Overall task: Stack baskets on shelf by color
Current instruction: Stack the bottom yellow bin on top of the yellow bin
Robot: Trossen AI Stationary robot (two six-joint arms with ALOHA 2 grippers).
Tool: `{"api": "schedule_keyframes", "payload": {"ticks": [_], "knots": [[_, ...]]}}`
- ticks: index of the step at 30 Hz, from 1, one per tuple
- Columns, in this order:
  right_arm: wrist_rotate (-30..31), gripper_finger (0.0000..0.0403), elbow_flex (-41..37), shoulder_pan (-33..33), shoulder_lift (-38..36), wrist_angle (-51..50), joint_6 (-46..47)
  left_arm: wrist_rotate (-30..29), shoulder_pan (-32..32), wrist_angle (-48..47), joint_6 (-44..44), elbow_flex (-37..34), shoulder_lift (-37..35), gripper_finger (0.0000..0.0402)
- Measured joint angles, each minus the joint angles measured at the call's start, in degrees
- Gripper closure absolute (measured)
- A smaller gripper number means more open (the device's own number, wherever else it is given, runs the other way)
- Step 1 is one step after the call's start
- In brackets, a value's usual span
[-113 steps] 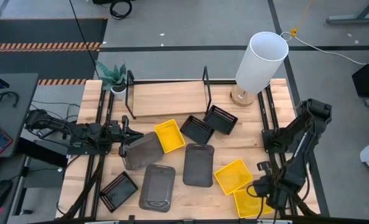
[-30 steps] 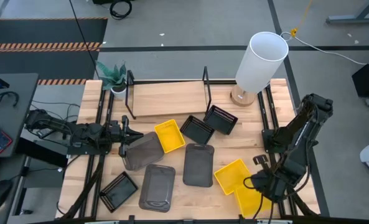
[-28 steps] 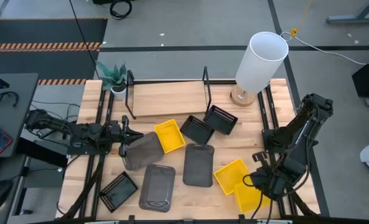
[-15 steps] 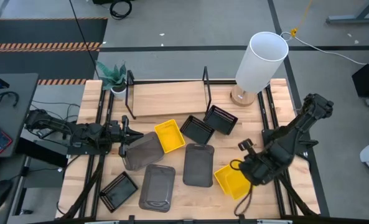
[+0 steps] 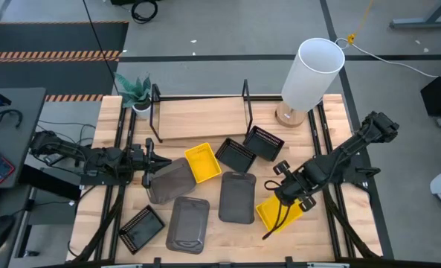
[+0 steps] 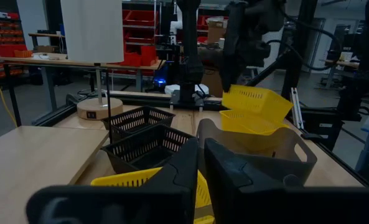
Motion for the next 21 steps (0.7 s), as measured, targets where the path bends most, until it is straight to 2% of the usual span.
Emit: {"api": "schedule_keyframes", "payload": {"ticks": [9,21], "knots": [[-3.11,0.0392,-3.48,-3.51,0.0,1.98,-3.34,0.0,0.02,0.0,0.0,0.02,0.01,0.0371],[-8.56,0.0387,-8.29,-3.85,-0.02,6.45,-2.53,0.0,0.01,0.0,0.02,0.02,0.0,0.0363]]}}
